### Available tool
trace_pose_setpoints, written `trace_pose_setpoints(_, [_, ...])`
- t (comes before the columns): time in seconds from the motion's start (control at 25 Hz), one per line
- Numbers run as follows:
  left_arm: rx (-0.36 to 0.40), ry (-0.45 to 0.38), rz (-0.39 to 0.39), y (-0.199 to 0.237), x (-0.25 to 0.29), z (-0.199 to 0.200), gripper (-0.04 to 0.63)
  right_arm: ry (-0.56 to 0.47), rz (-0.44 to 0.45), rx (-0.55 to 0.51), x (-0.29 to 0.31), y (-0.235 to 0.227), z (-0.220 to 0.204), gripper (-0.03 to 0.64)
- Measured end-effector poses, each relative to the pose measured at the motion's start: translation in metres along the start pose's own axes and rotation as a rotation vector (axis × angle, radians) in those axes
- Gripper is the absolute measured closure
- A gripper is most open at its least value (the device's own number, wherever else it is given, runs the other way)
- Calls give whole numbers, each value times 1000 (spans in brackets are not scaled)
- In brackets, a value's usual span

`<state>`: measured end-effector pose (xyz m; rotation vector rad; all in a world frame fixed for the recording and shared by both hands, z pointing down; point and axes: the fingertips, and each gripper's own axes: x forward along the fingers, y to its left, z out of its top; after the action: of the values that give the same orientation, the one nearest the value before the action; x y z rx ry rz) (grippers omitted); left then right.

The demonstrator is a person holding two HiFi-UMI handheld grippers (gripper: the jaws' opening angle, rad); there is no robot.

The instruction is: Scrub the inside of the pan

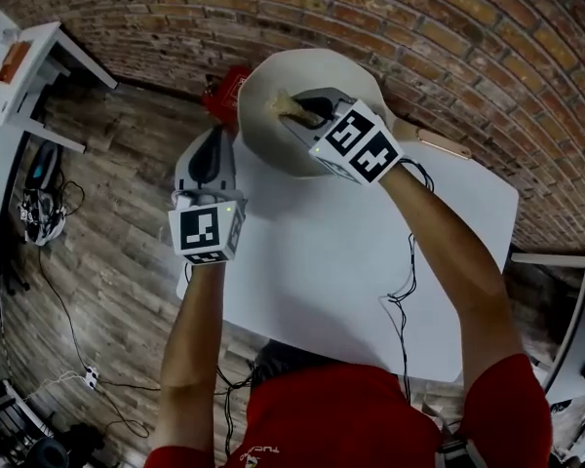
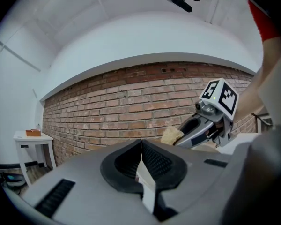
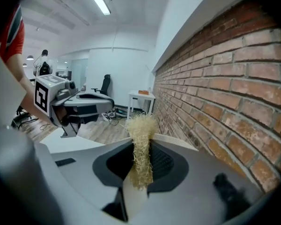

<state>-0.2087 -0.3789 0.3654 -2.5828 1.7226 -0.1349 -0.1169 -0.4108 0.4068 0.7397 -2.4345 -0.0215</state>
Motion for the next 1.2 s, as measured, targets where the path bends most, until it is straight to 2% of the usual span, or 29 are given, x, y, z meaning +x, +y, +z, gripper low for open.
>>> trace_pose_setpoints(0.2, [-27,39,-9,9,9,-20,580,179,71,9,40,-3,-35,529])
trace_pose_setpoints(0.4, [-33,9,-16,11,22,-22,580,321,142,-3,65,1,-65,529])
trace_pose_setpoints(0.64, [-44,28,-10,15,28,-35,580,448,235,-15,86,17,-93,529])
trace_pose_setpoints(0.8, [-59,28,-13,18,28,-39,580,485,264,-29,97,20,-103,529])
trace_pose_setpoints(1.0, [-64,14,-23,19,26,-39,580,530,234,-17,108,5,-116,529])
trace_pose_setpoints(1.2, [-63,21,-32,16,26,-42,580,564,106,-15,113,-40,-127,529])
